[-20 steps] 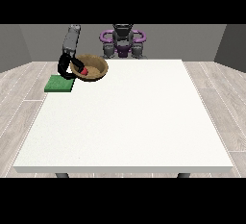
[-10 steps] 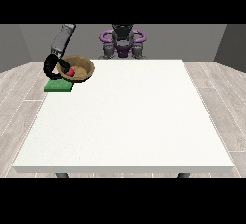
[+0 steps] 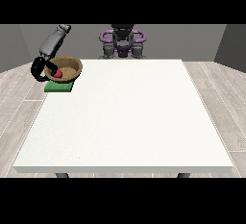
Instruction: Pick the cup and pour the ball into the bowl, then pick the bowl and place it on the pad
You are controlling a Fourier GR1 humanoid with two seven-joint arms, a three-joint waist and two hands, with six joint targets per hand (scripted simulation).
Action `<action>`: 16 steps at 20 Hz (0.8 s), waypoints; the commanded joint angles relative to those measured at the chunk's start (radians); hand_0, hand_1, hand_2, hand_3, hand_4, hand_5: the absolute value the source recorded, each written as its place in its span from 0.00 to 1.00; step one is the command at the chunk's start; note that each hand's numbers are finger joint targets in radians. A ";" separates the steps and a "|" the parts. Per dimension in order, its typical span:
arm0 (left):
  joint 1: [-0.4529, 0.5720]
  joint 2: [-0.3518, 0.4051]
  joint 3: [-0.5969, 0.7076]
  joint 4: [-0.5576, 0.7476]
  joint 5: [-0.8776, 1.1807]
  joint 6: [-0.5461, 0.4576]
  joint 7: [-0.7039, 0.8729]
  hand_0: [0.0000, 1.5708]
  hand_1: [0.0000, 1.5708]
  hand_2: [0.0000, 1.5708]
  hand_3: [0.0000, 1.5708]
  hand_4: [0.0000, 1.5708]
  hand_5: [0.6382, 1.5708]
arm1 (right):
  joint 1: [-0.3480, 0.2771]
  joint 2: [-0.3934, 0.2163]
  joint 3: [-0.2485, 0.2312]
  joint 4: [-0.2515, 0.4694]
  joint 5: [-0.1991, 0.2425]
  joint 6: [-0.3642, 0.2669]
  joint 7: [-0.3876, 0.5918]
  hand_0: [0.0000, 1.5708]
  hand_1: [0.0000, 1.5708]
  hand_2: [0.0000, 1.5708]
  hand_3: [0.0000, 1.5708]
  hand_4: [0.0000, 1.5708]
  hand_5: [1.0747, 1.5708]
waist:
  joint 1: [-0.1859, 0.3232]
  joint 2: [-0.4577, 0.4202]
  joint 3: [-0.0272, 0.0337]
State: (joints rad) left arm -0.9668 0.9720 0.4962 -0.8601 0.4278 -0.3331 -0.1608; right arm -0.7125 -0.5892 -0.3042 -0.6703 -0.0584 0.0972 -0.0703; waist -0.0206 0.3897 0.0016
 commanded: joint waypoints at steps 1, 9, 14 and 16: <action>0.009 -0.016 -0.006 -0.055 0.006 0.014 -0.015 0.00 0.00 0.00 0.00 0.10 0.96 | -0.010 -0.051 -0.039 0.061 -0.009 0.024 -0.079 1.00 1.00 1.00 0.45 0.82 0.96 | 0.012 0.049 0.0000; 0.000 0.008 0.016 -0.161 0.083 0.021 0.092 0.00 0.00 0.00 0.00 0.00 0.96 | -0.019 -0.170 -0.069 0.194 0.008 0.096 -0.169 1.00 1.00 1.00 0.38 0.81 0.98 | 0.035 0.079 0.0005; 0.030 -0.010 0.004 -0.152 0.072 0.043 0.092 0.00 0.00 0.00 0.00 0.00 0.96 | -0.040 -0.181 -0.062 0.197 0.012 0.109 -0.130 1.00 1.00 1.00 0.56 0.79 0.99 | 0.036 0.020 -0.0005; 0.062 -0.038 -0.025 -0.121 0.051 0.035 0.087 0.00 0.00 0.00 0.00 0.00 0.96 | -0.032 -0.158 -0.022 0.166 0.043 0.088 -0.092 1.00 1.00 1.00 0.66 0.78 1.00 | 0.033 -0.041 -0.0013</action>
State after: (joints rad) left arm -0.9345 0.9561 0.4875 -0.9949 0.4849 -0.3011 -0.0807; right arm -0.7497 -0.7482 -0.3535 -0.4968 -0.0411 0.1860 -0.1792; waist 0.0133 0.3989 0.0009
